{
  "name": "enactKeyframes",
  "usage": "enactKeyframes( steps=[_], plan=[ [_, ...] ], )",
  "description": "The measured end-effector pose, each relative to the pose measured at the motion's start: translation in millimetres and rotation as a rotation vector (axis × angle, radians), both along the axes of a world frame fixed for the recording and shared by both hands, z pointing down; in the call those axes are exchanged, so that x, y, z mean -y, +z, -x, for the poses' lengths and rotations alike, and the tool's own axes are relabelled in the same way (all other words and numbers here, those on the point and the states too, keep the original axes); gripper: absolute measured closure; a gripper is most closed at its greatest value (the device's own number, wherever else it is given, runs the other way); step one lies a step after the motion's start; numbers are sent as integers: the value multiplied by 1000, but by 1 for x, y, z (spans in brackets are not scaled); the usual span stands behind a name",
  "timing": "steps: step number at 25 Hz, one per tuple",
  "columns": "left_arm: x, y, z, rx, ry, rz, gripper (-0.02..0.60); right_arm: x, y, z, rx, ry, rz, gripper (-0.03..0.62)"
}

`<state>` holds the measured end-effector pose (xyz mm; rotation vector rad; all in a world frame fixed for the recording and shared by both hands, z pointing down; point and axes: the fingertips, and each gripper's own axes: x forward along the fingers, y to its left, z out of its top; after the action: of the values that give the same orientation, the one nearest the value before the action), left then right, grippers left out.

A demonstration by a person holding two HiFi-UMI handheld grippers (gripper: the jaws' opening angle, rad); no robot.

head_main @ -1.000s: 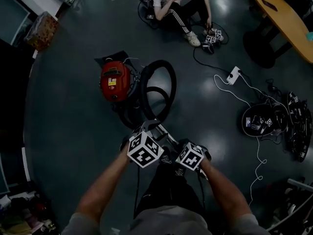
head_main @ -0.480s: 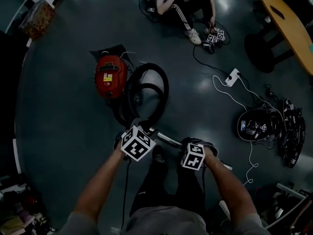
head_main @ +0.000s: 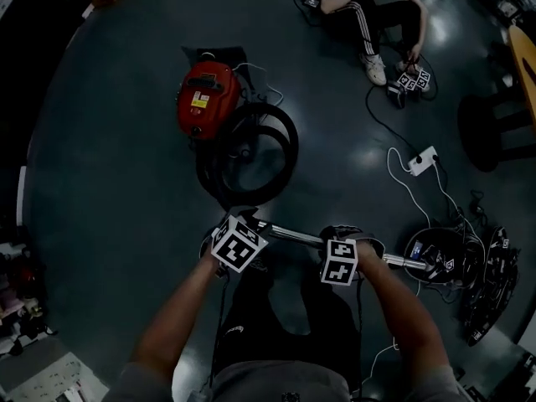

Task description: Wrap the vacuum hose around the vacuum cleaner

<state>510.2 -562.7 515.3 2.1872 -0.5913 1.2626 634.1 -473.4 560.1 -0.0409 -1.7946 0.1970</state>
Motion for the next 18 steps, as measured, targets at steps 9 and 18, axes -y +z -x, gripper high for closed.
enactKeyframes(
  steps=[9, 18],
  plan=[
    [-8, 105, -6, 32, -160, -31, 380, 34, 98, -29, 13, -226, -68, 430],
    [18, 224, 33, 64, -214, -83, 380, 77, 217, -30, 54, -377, -162, 436]
  ],
)
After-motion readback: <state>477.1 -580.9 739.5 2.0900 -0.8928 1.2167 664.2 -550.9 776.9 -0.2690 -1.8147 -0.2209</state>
